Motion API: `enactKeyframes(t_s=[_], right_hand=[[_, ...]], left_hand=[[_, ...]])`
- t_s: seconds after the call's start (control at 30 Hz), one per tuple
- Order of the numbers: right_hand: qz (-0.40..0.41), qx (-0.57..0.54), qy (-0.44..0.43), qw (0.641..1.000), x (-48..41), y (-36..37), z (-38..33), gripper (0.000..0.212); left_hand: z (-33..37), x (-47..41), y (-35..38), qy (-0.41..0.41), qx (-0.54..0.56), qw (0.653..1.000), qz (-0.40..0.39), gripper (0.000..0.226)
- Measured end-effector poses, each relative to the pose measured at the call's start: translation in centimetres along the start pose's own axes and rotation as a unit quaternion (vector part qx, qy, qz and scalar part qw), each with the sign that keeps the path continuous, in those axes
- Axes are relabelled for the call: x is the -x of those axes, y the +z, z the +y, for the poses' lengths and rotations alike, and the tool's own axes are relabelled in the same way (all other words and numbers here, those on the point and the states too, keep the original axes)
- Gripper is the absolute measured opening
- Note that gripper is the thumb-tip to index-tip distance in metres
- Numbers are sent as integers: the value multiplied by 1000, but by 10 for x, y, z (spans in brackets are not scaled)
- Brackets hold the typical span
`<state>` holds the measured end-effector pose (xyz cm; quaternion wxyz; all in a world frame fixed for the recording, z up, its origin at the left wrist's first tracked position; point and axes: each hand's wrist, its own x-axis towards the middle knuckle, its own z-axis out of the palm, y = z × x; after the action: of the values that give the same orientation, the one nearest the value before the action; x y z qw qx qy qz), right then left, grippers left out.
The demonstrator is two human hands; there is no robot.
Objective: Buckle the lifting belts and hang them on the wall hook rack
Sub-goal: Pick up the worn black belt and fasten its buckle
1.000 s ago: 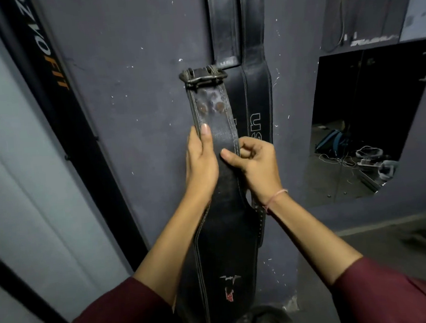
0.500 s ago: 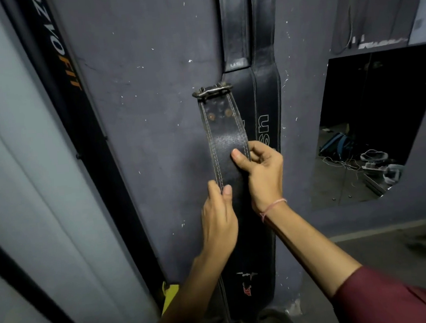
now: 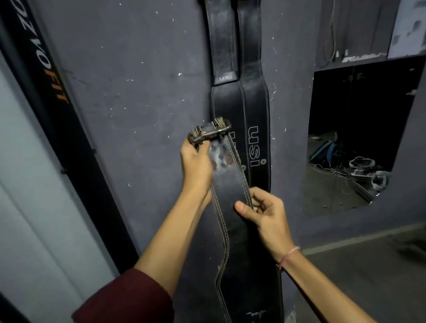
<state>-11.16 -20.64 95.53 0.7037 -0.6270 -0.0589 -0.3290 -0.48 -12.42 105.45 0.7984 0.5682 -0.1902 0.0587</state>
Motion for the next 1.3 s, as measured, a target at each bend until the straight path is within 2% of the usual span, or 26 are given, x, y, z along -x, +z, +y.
enactKeyframes(t_s=[0.2, 0.27, 0.33, 0.47, 0.57, 0.7, 0.8, 0.9, 1.0, 1.1, 1.3], right_hand=[[-28, 57, 118, 991, 31, -27, 40, 11], [-28, 67, 130, 989, 32, -25, 39, 14], [-13, 48, 89, 995, 12, -15, 19, 9], [3, 26, -2, 1000, -44, 9, -32, 27], [9, 1, -29, 1000, -54, 17, -39, 12], [22, 14, -67, 997, -53, 27, -49, 10], [27, 35, -82, 996, -53, 37, -53, 3], [36, 107, -117, 987, -57, 46, -57, 21], [53, 203, -133, 969, -64, 52, -63, 36], [54, 215, -119, 968, -70, 59, -71, 34], [95, 201, -173, 959, -76, 78, -73, 33]], left_hand=[[-5, 17, 11, 46, -21, 998, 22, 23], [-7, 18, 9, 56, -35, 998, 24, 22], [-8, 22, 10, 73, -41, 996, 14, 21], [-1, 34, 14, 127, -43, 991, -5, 31], [10, 35, 14, 180, -41, 982, -29, 35], [26, 34, 5, 239, -112, 960, -94, 25], [33, 28, -2, 262, -140, 954, -39, 4], [37, 23, 0, 249, -138, 958, 35, 29], [38, 20, -2, 228, -151, 960, 61, 34], [38, 22, -5, 219, -158, 961, 69, 35], [50, 21, -9, 194, -116, 969, 99, 40]])
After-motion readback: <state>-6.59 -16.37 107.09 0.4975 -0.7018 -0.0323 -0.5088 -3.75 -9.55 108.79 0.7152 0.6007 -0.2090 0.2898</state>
